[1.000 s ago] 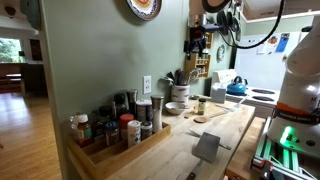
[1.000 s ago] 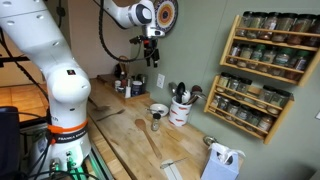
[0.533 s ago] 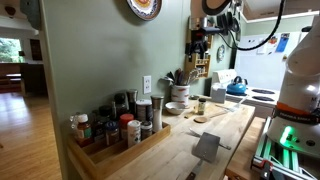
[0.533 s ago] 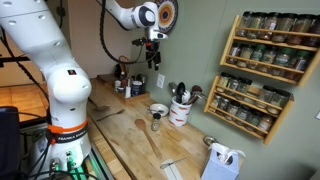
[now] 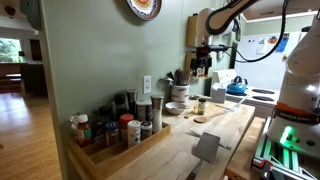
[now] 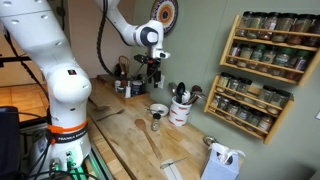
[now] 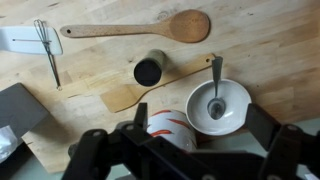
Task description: Remove the black lid from the bottle
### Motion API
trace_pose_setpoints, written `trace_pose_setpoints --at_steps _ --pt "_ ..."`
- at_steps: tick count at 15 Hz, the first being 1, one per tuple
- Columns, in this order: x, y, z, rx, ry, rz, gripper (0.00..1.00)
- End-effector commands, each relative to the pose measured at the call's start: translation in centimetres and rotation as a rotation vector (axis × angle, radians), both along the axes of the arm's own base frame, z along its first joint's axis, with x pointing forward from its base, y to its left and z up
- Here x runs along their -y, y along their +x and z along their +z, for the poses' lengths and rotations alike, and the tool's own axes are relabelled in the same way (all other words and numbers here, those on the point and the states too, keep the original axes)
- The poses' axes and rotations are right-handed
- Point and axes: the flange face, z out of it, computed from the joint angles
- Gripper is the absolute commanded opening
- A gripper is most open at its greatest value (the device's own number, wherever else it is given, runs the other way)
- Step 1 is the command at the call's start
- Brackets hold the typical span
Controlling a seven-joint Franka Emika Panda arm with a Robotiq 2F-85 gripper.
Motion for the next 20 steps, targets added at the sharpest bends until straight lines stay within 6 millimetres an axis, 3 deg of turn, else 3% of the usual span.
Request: trace_pose_setpoints --at_steps 1,6,7,14,20 --pt "2.6 -1.8 -3.9 0.016 0.062 0.009 1.00" --pt "5.1 -3.0 -7.7 0.035 0.068 -0.001 1.00" --pt "5.2 -1.8 -8.0 0.040 0.058 0.000 1.00" --pt "6.3 -1.7 -12.2 -0.009 0.029 -0.012 1.00" --pt "6.0 -0.2 -13.9 -0.050 0.039 0.002 1.00"
